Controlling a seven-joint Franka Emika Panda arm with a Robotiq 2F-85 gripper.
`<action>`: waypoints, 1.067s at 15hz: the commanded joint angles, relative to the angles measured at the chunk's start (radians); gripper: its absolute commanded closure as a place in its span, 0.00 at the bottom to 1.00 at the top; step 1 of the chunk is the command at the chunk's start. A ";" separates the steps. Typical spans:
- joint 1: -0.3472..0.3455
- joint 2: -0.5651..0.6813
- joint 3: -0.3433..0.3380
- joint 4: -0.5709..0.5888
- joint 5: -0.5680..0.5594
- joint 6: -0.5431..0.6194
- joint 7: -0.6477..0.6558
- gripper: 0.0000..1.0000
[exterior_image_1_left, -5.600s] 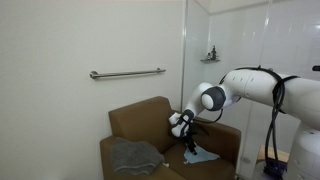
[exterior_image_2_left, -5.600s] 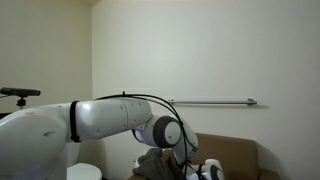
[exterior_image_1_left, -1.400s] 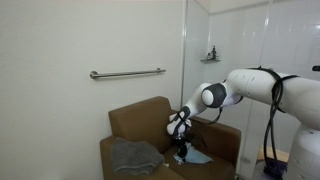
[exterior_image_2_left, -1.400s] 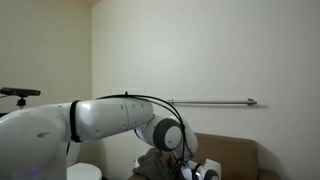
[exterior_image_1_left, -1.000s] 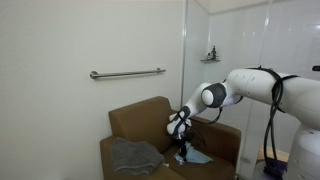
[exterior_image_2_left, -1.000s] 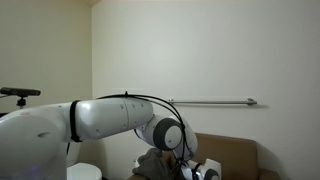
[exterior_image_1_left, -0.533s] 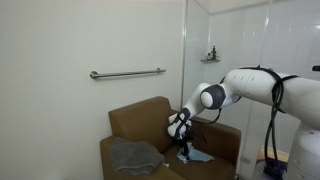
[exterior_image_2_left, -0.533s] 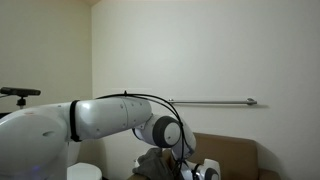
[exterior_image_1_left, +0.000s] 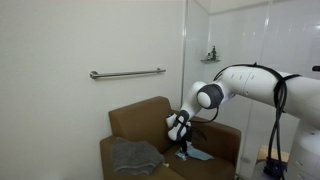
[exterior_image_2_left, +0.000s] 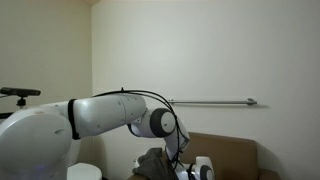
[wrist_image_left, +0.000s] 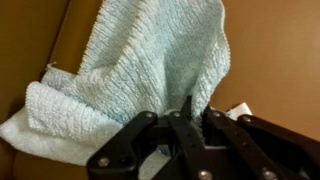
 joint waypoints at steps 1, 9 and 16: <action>0.085 -0.147 -0.060 -0.238 -0.020 0.113 0.125 0.94; 0.147 -0.400 -0.102 -0.573 -0.021 0.255 0.305 0.95; 0.091 -0.624 -0.105 -0.794 -0.015 0.224 0.312 0.95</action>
